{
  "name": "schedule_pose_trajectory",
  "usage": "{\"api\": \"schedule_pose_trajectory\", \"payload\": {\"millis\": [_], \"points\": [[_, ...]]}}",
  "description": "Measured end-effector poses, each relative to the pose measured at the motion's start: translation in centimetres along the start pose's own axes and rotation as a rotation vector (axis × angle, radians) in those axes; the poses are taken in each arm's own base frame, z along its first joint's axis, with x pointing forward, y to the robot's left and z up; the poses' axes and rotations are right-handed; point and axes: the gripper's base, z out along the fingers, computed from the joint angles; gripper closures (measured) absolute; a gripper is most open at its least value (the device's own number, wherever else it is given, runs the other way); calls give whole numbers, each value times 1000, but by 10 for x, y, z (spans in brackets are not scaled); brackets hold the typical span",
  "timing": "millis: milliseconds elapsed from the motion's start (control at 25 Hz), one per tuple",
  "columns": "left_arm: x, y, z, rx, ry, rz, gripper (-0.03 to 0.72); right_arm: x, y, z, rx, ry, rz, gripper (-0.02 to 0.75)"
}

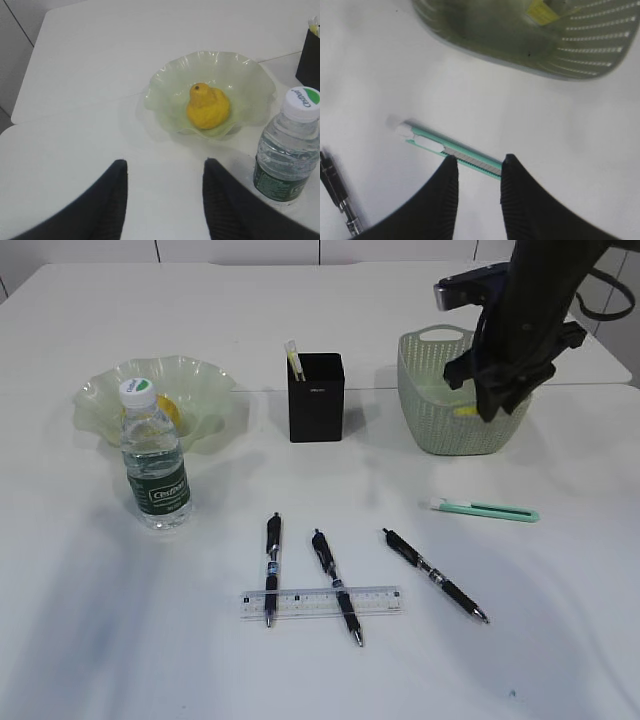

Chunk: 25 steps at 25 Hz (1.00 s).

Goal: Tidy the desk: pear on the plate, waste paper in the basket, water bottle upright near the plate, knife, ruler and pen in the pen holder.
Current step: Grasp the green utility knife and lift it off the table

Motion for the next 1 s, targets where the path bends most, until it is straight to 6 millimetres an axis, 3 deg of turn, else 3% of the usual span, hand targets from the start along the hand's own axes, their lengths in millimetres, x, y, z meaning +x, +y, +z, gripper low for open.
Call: {"api": "schedule_pose_trajectory", "payload": {"millis": [400, 600, 1000], "points": [[0, 0, 0, 0, 0, 0, 347, 21, 8, 31, -46, 119, -222, 519], [0, 0, 0, 0, 0, 0, 347, 21, 8, 31, -55, 115, -365, 519], [3, 0, 0, 5, 36, 0, 347, 21, 4, 31, -19, 121, -428, 519]]}}
